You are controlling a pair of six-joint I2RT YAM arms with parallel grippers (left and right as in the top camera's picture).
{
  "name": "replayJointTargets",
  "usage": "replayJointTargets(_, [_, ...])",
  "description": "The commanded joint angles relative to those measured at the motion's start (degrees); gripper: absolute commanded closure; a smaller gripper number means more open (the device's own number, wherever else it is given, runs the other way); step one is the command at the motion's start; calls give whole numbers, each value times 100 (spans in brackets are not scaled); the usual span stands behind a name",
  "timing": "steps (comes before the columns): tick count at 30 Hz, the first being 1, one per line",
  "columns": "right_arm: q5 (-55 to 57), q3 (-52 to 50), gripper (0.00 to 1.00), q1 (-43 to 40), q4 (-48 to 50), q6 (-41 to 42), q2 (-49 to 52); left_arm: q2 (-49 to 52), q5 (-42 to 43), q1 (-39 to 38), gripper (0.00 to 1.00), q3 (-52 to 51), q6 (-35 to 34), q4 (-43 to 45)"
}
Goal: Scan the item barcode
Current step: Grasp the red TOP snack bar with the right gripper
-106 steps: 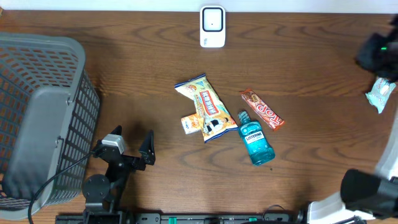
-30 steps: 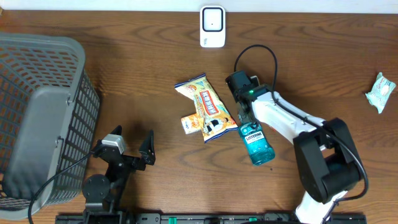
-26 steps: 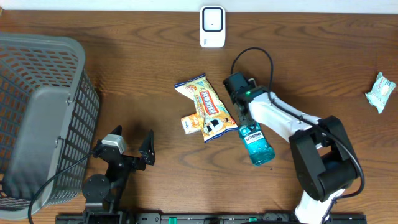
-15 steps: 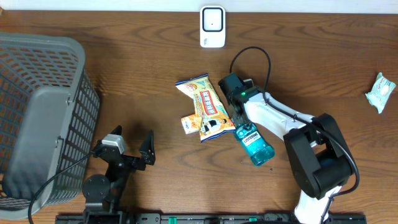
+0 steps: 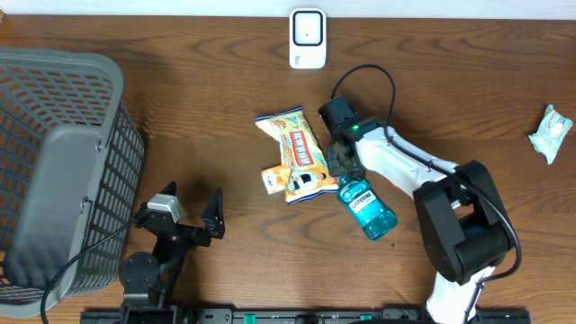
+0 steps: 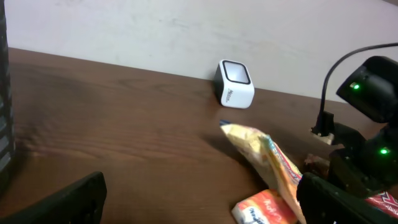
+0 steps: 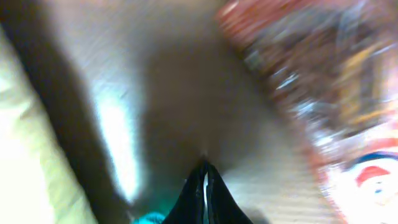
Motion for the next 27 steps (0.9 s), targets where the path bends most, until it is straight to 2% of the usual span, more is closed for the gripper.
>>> replayJointTargets(1, [-2046,-374,99,-302,-157,-411,20,-15,24,-24,2,-101,-9,-184])
replayJointTargets(9, [-3858,-374,99,-1263,-426,-1075,-734,-15,24,-24,2,-101,-9,-181])
replayJointTargets(15, [-3169,-374,96,-1722,-695,-1226,-876,-15,24,-24,2,-101,-9,-181])
replayJointTargets(18, [-2957,-374,77,-1687,-688,-1478,-935,-15,24,-24,2,-101,-9,-181])
replayJointTargets(20, [-2293,-374,61,-1617,-627,-1491,-949,-15,24,-24,2,-101,-9,-184])
replayJointTargets(22, [-1176,-374,47,-1478,-522,-1491,-946,-15,24,-24,2,-101,-9,-181])
replayJointTargets(25, [295,-374,37,-1196,-291,-1585,-938,-15,24,-24,2,-101,-9,-184])
replayJointTargets(27, [699,-378,37,-962,-33,-1838,-935,-15,26,-24,2,-101,-9,-181])
